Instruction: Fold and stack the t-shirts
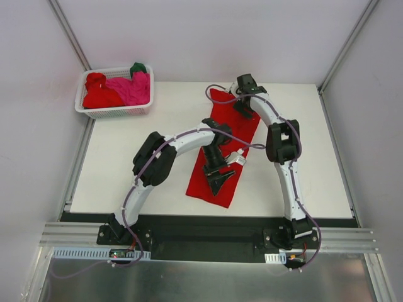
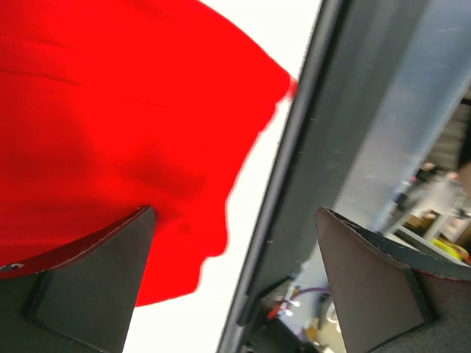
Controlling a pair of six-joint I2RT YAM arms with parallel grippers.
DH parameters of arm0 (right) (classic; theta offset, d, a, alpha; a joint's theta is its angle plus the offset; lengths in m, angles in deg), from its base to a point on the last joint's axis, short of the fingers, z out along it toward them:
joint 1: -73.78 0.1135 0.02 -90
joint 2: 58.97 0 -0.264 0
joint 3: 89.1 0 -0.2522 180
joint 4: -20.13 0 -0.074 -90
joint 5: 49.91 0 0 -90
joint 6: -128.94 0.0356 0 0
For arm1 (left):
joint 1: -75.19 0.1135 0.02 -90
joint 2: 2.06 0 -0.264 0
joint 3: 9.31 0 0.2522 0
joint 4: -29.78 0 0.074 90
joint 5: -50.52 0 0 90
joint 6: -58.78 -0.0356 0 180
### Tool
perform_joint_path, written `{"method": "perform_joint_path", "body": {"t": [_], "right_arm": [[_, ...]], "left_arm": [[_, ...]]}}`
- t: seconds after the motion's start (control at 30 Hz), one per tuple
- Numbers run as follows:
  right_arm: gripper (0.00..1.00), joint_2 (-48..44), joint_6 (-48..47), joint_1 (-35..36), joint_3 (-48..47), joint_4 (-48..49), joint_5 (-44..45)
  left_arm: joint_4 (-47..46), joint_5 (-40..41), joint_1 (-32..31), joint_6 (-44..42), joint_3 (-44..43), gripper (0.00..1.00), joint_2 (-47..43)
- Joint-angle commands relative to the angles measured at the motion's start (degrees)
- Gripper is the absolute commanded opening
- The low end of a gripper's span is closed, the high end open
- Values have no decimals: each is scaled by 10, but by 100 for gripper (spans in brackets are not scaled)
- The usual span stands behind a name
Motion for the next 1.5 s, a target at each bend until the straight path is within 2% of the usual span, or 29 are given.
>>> {"method": "perform_joint_path", "body": {"t": [0.0, 0.17, 0.37, 0.67, 0.9, 1.0, 1.07, 1.13, 1.17, 1.23, 1.27, 1.3, 1.33, 1.37, 1.4, 1.47], "right_arm": [[96, 44, -37, 17, -10, 88, 30], [96, 56, -45, 21, -7, 152, 31], [96, 74, -81, 23, -10, 197, 25], [96, 94, -165, 36, -3, 281, -1], [96, 117, -247, 50, -7, 369, -34], [96, 125, -282, 54, -11, 433, -17], [96, 117, -289, 54, -8, 471, 25], [96, 97, -285, 52, 4, 516, 79], [96, 56, -271, 52, 25, 516, 96], [96, -6, -198, 49, 68, 454, 116], [96, -84, -172, 49, 110, 416, 109], [96, -118, -145, 49, 125, 325, 88], [96, -154, -80, 49, 129, 265, 65], [96, -202, -53, 49, 111, 195, 36], [96, -226, -22, 50, 97, 77, -3], [96, -259, 48, 48, 57, -35, -53]], "left_arm": [[57, -78, -9, -25, -4, 91, 8], [54, -98, -9, -25, 18, 90, 12], [19, -86, -11, -17, 50, 89, -4], [-45, -31, -10, 1, 160, 88, -137], [-64, 0, -10, 26, 206, 89, -182], [-65, 17, -10, 26, 208, 89, -192], [-64, 24, -10, 23, 207, 89, -197], [-62, 32, -10, 21, 197, 89, -199], [-62, 35, -10, 21, 192, 89, -200], [-62, 49, -9, 24, 176, 88, -206], [-63, 54, -9, 25, 172, 89, -211], [-64, 61, -8, 27, 160, 90, -213], [-65, 77, -2, 33, 152, 90, -217], [-64, 87, 2, 37, 141, 91, -218], [-64, 98, 9, 47, 110, 91, -218], [-63, 123, 45, 70, 74, 93, -220]]}}
